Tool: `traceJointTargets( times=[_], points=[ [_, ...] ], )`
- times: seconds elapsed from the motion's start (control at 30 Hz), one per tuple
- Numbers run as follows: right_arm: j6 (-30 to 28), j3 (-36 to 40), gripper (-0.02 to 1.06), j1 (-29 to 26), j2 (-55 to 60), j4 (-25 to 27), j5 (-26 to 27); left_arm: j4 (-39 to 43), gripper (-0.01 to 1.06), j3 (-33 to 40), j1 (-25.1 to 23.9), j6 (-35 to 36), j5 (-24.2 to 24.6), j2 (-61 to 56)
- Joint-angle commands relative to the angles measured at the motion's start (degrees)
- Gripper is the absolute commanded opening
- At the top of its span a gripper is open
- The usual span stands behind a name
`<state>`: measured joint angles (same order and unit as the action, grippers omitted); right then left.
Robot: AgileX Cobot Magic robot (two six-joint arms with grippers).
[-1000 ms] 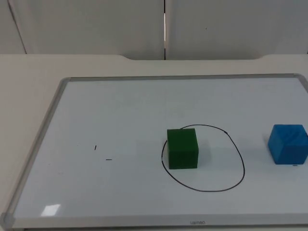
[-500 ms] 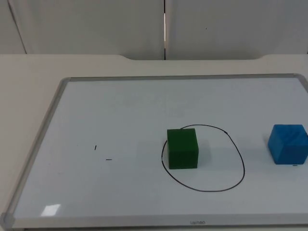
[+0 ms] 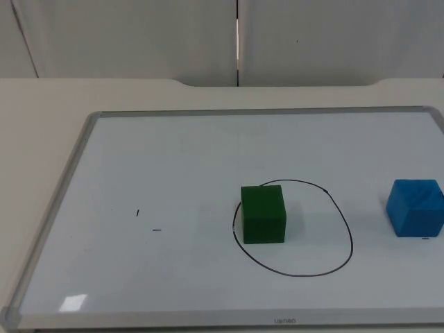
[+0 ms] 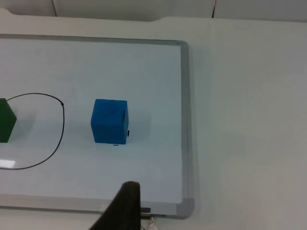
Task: Push the two cubes into the marked area.
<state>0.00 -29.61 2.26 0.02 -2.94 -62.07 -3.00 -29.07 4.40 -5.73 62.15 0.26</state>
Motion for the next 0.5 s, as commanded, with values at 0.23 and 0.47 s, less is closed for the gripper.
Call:
traceJointTargets(
  times=[0.23,0.47],
  points=[
    [0.52,0.1,1.05,0.22,-0.02,0.42,0.37,-0.54,0.0,0.58,0.37,0.05,-0.56,-0.26],
    [2.12,-2.3,0.98,0.22,4.65,0.67,1.84,-0.54,0.0,0.58,0.37,0.05,-0.56,-0.26]
  ],
)
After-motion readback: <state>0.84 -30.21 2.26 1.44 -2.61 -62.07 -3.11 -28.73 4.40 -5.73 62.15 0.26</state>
